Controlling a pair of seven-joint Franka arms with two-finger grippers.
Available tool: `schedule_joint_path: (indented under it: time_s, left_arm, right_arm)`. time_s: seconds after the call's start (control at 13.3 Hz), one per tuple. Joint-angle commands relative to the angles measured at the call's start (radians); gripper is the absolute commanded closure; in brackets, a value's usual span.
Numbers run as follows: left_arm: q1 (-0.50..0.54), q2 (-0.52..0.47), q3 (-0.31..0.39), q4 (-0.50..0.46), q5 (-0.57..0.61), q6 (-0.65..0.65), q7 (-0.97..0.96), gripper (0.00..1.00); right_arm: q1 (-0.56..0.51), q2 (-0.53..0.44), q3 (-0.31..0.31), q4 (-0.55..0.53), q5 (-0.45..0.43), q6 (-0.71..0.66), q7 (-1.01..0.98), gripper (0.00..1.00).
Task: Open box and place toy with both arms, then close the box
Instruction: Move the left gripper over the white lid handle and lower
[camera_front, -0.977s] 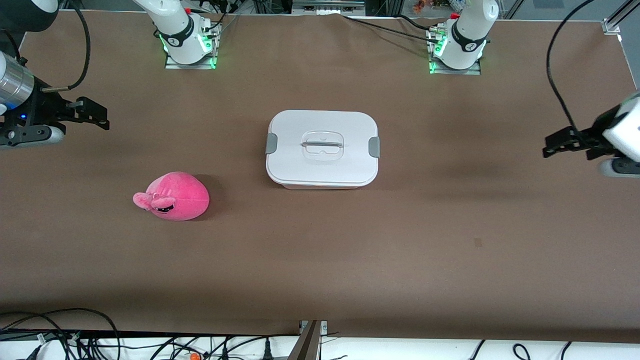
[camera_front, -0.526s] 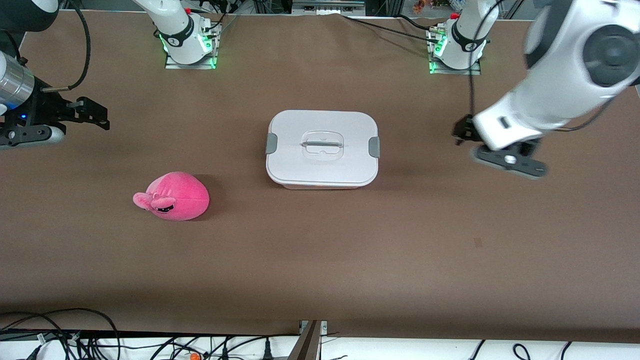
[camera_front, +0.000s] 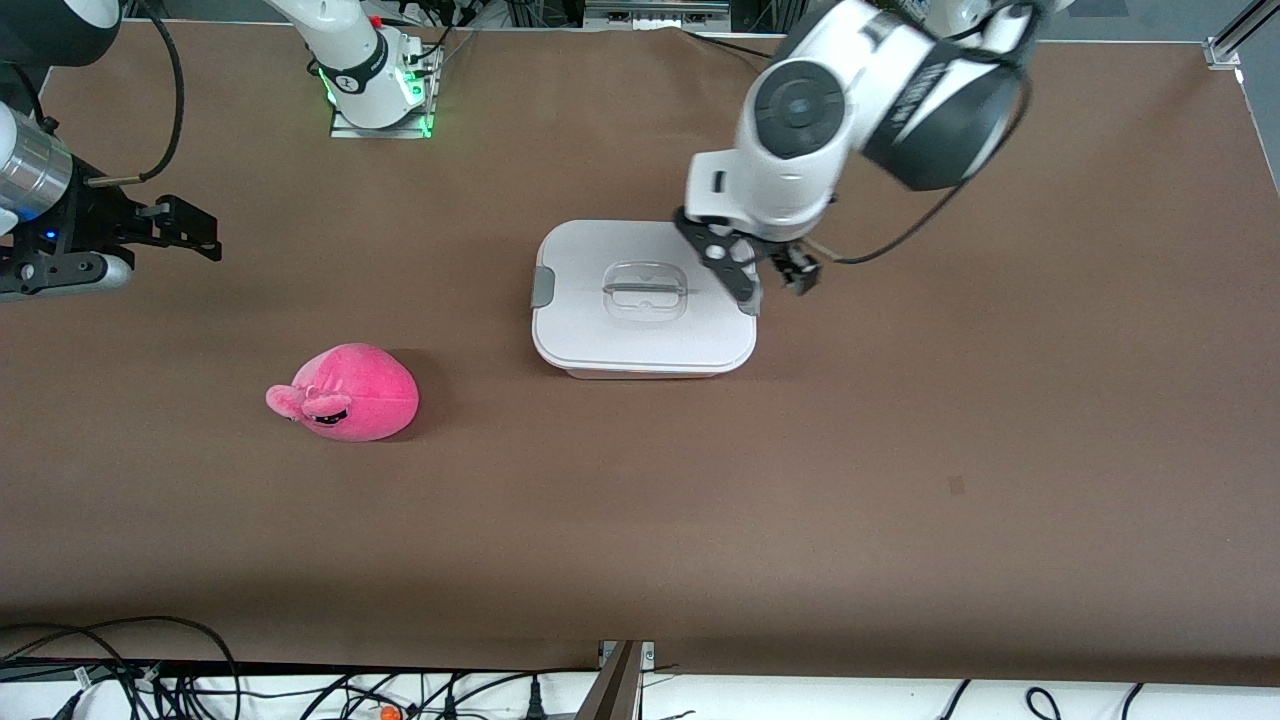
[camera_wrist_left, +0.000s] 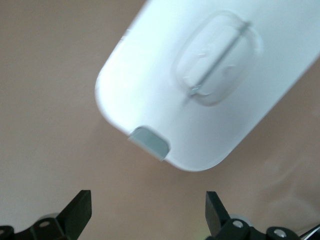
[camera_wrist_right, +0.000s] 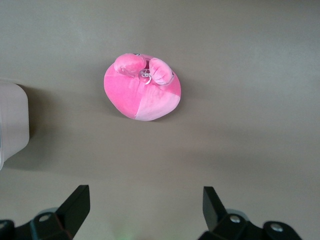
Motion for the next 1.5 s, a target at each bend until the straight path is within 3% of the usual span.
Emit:
schedule_joint_path:
  time_s: [0.0, 0.3, 0.6, 0.9, 1.28, 1.35, 1.43]
  left_arm:
    - [-0.069, 0.094, 0.017, 0.101, 0.003, 0.06, 0.108, 0.0]
    - [-0.101, 0.149, 0.018, 0.09, 0.011, 0.274, 0.325, 0.0]
    - [-0.135, 0.172, 0.017, 0.082, 0.114, 0.3, 0.43, 0.0]
    - [-0.142, 0.221, 0.017, 0.068, 0.108, 0.365, 0.381, 0.0]
    - [-0.147, 0.208, 0.017, 0.025, 0.106, 0.357, 0.35, 0.0]
    - [-0.15, 0.206, 0.017, 0.025, 0.106, 0.352, 0.349, 0.1]
    - [-0.15, 0.2, 0.01, 0.025, 0.106, 0.339, 0.343, 0.39]
  right_arm:
    - [-0.001, 0.011, 0.002, 0.019, 0.013, -0.012, 0.005, 0.0]
    - [-0.001, 0.014, 0.002, 0.017, 0.013, -0.011, 0.003, 0.0]
    - [-0.001, 0.019, 0.002, 0.02, 0.013, -0.003, 0.005, 0.0]
    - [-0.001, 0.018, 0.002, 0.017, 0.013, -0.005, 0.005, 0.0]
    - [-0.001, 0.021, 0.002, 0.017, 0.013, -0.003, 0.003, 0.0]
    - [-0.001, 0.021, 0.002, 0.017, 0.013, -0.003, 0.005, 0.0]
    - [-0.001, 0.019, 0.002, 0.017, 0.013, -0.003, 0.005, 0.0]
